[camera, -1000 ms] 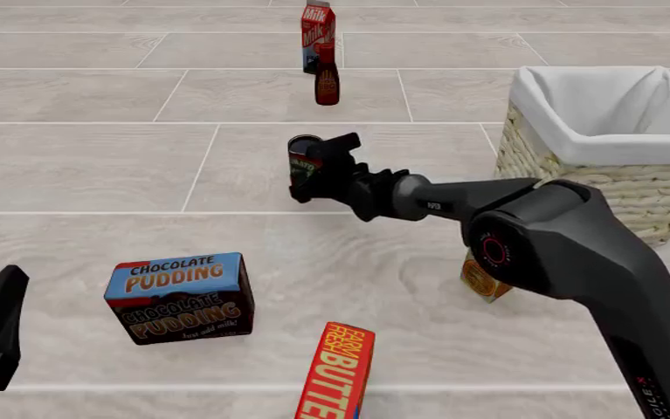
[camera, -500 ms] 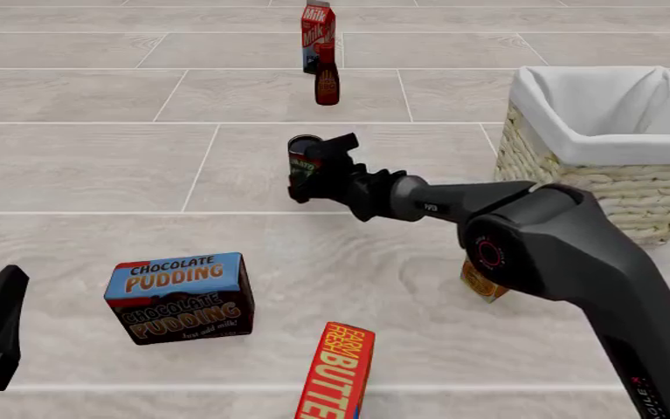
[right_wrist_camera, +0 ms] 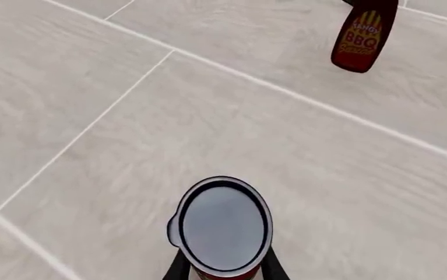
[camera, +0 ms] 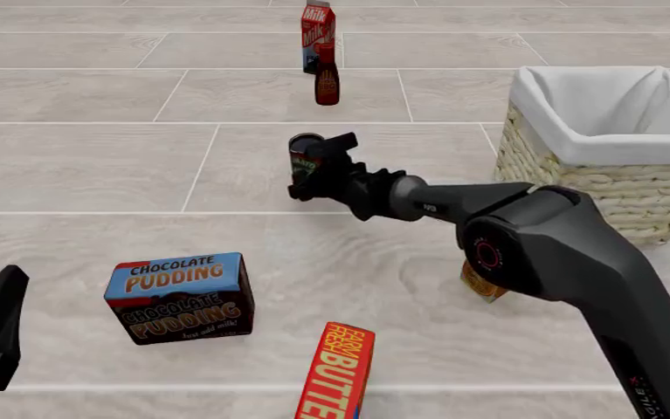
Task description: Pick the tomato sauce and place it in the basket.
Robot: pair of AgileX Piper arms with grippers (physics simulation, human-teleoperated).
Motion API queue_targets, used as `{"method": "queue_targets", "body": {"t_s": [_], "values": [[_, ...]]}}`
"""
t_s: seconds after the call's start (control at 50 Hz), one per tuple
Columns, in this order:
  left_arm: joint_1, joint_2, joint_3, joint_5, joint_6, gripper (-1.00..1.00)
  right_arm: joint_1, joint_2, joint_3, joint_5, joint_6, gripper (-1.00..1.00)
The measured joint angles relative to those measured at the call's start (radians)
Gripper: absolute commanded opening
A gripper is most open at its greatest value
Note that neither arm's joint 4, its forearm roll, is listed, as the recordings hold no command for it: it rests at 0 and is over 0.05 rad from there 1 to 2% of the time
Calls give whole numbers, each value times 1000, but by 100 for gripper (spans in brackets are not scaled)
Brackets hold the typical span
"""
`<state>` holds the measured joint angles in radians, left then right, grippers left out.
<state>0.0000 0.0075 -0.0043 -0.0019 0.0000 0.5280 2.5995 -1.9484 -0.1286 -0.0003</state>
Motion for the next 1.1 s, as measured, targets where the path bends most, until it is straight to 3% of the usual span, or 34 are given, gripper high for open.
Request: {"method": "queue_targets", "body": {"t_s": [0.54,1.1], "values": [[0,0,0,0,0,100,30,-65,110,-45,-39,-100],[0,0,0,0,0,100,76,-351,432,-139,-78,-100]]}}
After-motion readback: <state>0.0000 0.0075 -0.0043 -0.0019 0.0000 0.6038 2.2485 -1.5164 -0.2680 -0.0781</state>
